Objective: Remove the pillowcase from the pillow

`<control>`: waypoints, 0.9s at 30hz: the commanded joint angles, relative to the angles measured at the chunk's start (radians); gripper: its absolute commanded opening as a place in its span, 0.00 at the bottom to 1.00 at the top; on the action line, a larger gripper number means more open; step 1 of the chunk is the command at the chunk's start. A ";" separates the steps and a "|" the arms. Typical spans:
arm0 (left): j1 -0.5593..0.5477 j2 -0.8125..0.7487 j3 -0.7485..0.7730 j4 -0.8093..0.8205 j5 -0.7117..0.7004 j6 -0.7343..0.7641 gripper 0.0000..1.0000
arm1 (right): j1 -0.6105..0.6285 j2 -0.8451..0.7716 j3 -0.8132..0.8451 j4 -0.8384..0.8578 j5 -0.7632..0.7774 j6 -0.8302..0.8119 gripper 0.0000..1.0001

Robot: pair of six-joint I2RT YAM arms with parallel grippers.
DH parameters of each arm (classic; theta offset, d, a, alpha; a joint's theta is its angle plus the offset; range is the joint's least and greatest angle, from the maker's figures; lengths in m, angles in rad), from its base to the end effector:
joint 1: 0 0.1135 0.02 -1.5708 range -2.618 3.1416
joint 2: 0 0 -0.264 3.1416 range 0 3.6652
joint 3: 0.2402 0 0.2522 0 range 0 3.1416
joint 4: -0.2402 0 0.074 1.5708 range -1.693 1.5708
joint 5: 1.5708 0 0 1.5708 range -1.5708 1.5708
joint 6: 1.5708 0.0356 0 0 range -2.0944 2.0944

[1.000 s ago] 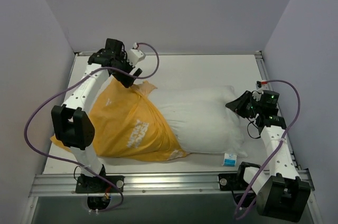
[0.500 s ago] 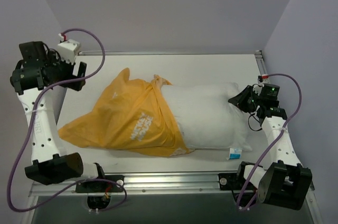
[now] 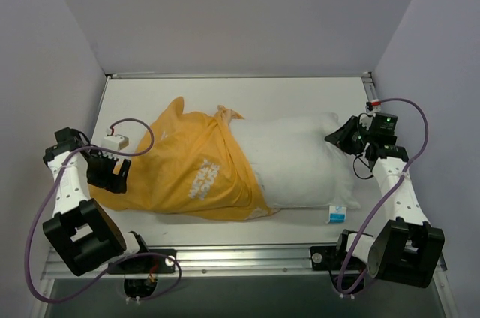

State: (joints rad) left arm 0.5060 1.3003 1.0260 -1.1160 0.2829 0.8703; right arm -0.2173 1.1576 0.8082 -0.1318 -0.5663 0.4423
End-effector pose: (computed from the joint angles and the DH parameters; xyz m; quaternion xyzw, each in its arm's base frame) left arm 0.1981 0.0984 0.2529 0.1911 0.9674 -0.0518 0.1581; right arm 0.2550 -0.0367 0.2796 0.1290 0.8238 0.2933 0.4676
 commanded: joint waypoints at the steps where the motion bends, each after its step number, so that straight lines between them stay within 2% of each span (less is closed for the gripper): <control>1: -0.001 0.010 0.022 0.168 0.154 -0.060 0.94 | -0.014 -0.018 0.045 0.041 0.006 -0.019 0.00; 3: -0.015 0.004 -0.035 0.286 0.164 -0.098 0.94 | -0.013 -0.021 0.042 0.040 0.011 -0.020 0.00; 5: -0.056 0.029 -0.076 0.434 0.058 -0.134 0.94 | -0.013 -0.019 0.040 0.040 0.009 -0.020 0.00; 7: -0.067 0.059 -0.110 0.487 0.024 -0.143 0.94 | -0.013 -0.013 0.042 0.038 0.011 -0.022 0.00; 12: -0.067 0.181 -0.110 0.389 0.128 -0.097 0.94 | -0.013 -0.007 0.046 0.031 0.022 -0.027 0.00; 15: -0.064 0.215 -0.156 0.421 0.049 -0.106 0.96 | -0.014 -0.003 0.046 0.029 0.045 -0.025 0.00; 16: -0.061 0.220 -0.181 0.468 0.015 -0.114 0.75 | -0.019 -0.001 0.046 0.031 0.054 -0.022 0.00; 18: -0.041 0.240 -0.184 0.486 -0.031 -0.119 0.42 | -0.030 0.005 0.045 0.040 0.072 -0.016 0.00; 19: -0.029 0.246 -0.160 0.472 -0.043 -0.122 0.03 | -0.049 0.008 0.046 0.044 0.075 -0.011 0.00; 22: 0.052 0.234 -0.109 0.447 -0.050 -0.140 0.02 | -0.108 0.013 0.051 0.061 0.082 0.006 0.00; 27: 0.178 0.051 0.027 0.504 -0.128 -0.127 0.02 | -0.284 0.031 0.046 0.118 0.040 0.053 0.00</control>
State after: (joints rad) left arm 0.5999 1.4857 0.9253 -0.7269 0.3023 0.7120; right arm -0.3862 1.1831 0.8082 -0.1444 -0.6220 0.4778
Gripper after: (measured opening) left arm 0.033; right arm 0.140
